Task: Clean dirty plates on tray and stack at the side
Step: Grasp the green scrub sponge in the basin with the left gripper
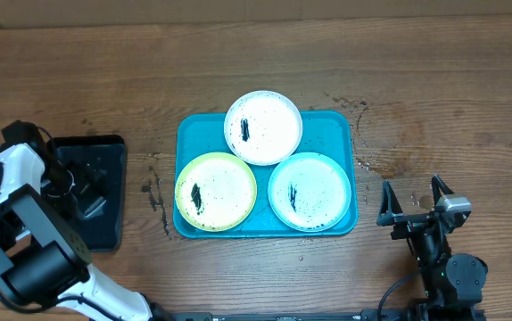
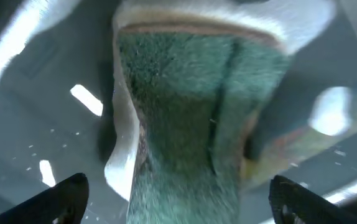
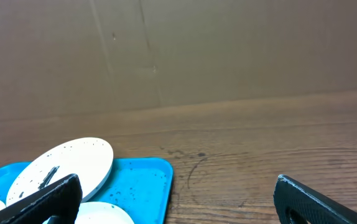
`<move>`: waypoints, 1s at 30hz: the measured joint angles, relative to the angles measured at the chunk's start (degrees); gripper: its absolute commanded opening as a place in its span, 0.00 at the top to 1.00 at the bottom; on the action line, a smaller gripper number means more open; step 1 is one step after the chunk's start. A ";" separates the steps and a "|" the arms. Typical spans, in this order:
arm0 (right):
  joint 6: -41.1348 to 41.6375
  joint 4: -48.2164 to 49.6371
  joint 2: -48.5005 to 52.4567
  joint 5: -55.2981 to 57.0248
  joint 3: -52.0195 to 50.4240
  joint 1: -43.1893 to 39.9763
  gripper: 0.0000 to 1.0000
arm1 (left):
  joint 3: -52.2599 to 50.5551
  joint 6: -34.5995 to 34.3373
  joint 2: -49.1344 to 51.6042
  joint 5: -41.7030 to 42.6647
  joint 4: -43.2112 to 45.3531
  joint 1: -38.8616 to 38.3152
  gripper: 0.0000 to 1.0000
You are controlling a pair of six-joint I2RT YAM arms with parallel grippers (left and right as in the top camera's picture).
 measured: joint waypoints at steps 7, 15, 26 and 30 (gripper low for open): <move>0.00 0.00 0.00 0.02 0.00 0.00 0.00 | 0.68 0.37 3.37 0.79 -1.01 0.00 0.28; 0.00 -0.02 0.00 0.02 0.00 0.00 0.00 | 1.38 0.83 4.00 1.51 -1.31 0.00 0.85; 0.00 0.00 0.00 0.02 0.00 0.00 0.00 | 1.49 1.22 4.04 1.44 -0.81 -0.02 0.29; 0.02 -0.02 0.00 0.00 0.00 0.00 0.00 | 1.57 1.25 4.04 0.81 1.62 0.22 0.00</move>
